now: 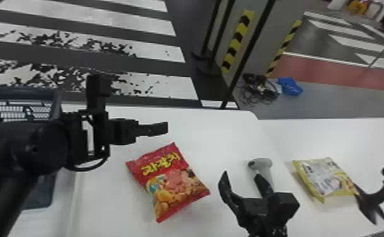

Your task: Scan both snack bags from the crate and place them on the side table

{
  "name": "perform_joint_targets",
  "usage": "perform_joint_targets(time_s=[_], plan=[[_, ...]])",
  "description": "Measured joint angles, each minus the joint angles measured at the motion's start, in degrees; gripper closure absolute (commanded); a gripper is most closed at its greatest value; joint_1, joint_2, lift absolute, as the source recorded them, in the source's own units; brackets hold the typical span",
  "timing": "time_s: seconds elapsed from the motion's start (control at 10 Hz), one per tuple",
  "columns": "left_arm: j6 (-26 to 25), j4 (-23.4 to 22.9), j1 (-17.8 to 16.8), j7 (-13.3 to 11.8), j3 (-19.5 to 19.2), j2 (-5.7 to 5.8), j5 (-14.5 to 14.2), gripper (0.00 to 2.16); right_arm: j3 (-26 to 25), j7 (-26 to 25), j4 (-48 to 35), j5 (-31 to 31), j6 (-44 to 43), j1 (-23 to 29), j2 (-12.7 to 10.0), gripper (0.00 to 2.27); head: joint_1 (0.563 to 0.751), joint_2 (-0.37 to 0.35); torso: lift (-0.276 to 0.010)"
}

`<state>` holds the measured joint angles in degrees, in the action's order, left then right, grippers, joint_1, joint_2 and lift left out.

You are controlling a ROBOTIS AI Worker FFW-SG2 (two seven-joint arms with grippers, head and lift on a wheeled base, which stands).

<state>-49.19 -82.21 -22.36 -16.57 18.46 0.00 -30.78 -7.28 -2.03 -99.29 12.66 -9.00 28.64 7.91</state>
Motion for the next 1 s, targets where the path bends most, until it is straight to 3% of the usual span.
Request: perform_joint_targets(time_s=[0.2, 0.3, 0.5, 0.7, 0.8, 1.0], plan=[[-0.1, -7.3, 3.1, 2.5, -2.1, 0.36, 4.2, 0.03, 0.0, 0.0, 0.0, 0.0, 0.0, 0.0, 0.0, 0.08, 0.695, -0.35, -0.095], [-0.2, -13.5, 6.0, 4.3, -2.7, 1.48, 8.3, 0.03, -0.2, 0.0, 0.1, 0.0, 0.2, 0.0, 0.0, 0.07, 0.695, -0.35, -0.095], [-0.1, -26.0, 13.4, 7.0, -3.9, 4.93, 16.4, 0.03, -0.6, 0.2, -0.2, 0.2, 1.0, -0.1, 0.1, 0.07, 0.695, -0.35, -0.095], [1.2, -34.4, 20.9, 9.6, -6.7, 8.29, 19.9, 0.03, -0.8, 0.5, -0.5, 0.8, 2.0, -0.5, 0.4, 0.06, 0.695, -0.298, -0.095], [3.9, -36.9, 24.3, 10.1, -8.1, 9.37, 20.7, 0.03, -0.9, 0.8, -1.0, 1.3, 3.4, -0.7, 0.5, 0.05, 0.695, -0.273, -0.095], [14.6, -39.1, 30.8, 11.5, -10.2, 10.4, 21.3, 0.04, -1.8, 2.9, -3.2, 4.5, 10.0, -0.9, 0.6, 0.05, 0.695, -0.248, -0.095]])
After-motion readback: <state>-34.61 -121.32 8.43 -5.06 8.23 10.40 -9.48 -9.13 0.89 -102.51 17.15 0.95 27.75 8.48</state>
